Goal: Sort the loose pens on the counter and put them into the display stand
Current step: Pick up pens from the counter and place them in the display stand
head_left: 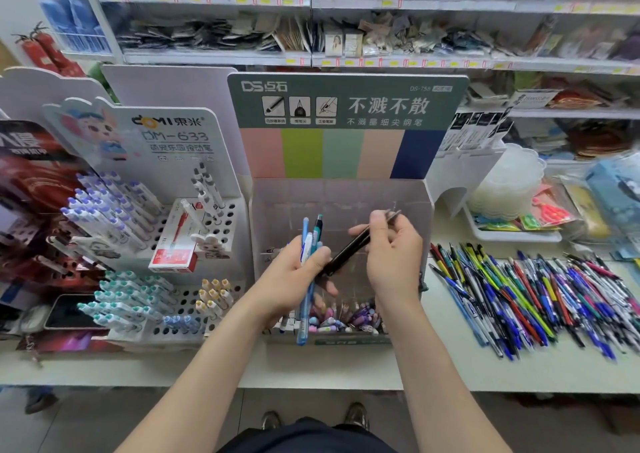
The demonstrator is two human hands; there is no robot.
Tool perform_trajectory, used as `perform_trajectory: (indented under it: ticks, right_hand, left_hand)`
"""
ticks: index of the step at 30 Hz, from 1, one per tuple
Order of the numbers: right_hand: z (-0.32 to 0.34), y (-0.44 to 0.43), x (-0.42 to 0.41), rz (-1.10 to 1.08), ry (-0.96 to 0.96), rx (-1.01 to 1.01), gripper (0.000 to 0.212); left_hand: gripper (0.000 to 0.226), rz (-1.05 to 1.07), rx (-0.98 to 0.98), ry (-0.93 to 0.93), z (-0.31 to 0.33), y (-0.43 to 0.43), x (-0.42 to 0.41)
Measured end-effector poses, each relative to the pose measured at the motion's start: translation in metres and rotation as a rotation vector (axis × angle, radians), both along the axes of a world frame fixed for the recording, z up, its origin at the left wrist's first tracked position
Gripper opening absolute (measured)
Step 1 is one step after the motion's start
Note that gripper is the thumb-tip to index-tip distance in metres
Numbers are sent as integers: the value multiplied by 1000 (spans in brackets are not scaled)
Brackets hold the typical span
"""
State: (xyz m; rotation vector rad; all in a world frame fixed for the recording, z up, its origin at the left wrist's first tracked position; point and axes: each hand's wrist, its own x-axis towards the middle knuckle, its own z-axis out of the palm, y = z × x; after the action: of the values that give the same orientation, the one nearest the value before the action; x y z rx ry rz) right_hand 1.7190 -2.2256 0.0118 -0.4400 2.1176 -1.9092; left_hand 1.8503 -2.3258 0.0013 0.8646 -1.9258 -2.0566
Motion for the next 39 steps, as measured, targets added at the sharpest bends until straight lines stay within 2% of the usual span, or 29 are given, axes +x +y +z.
perform_trajectory:
  ticks: [3, 5, 10, 14, 19, 21, 25, 27, 29, 31, 34, 36, 39]
  right_hand:
    - [-2, 9, -7, -188, 123, -96, 18]
    - [-8, 12, -10, -232, 257, -106, 14]
    - [-35, 8, -12, 24, 459, 68, 8]
    - [-56, 6, -12, 258, 486, 224, 4]
    - [-66, 13, -20, 322, 494, 326, 13]
    - [-61, 16, -18, 254, 454, 282, 23]
    - [-44, 20, -4, -69, 289, 112, 28]
    - [-38, 21, 1, -104, 244, 62, 31]
    - [-29, 19, 6, 7, 217, 41, 25]
    - [-19, 13, 10, 215, 163, 47, 19]
    - [-8, 1, 16, 458, -25, 3, 18]
    - [-3, -4, 16, 493, -101, -31, 14]
    - [-3, -6, 15, 517, -74, -13, 15]
  left_hand:
    - [20, 33, -29, -2, -1, -1, 4]
    - [15, 64, -71, -3, -1, 0, 6]
    - [12, 73, -70, 37, -3, 0, 10]
    - [52, 55, 96, 149, 1, 6, 15]
    - [46, 93, 66, 159, 3, 8, 17]
    - [47, 94, 59, 171, 3, 7, 18]
    - [46, 95, 20, 182, 1, 6, 17]
    - [44, 102, 16, 182, 0, 6, 17]
    - [37, 96, 23, 174, -1, 6, 16]
    - [25, 58, 7, 157, -1, 5, 16]
    - [21, -3, 2, 139, 1, 4, 18]
    - [22, -8, -10, 146, 3, 3, 19]
    - [28, 34, -59, 129, 6, 2, 22]
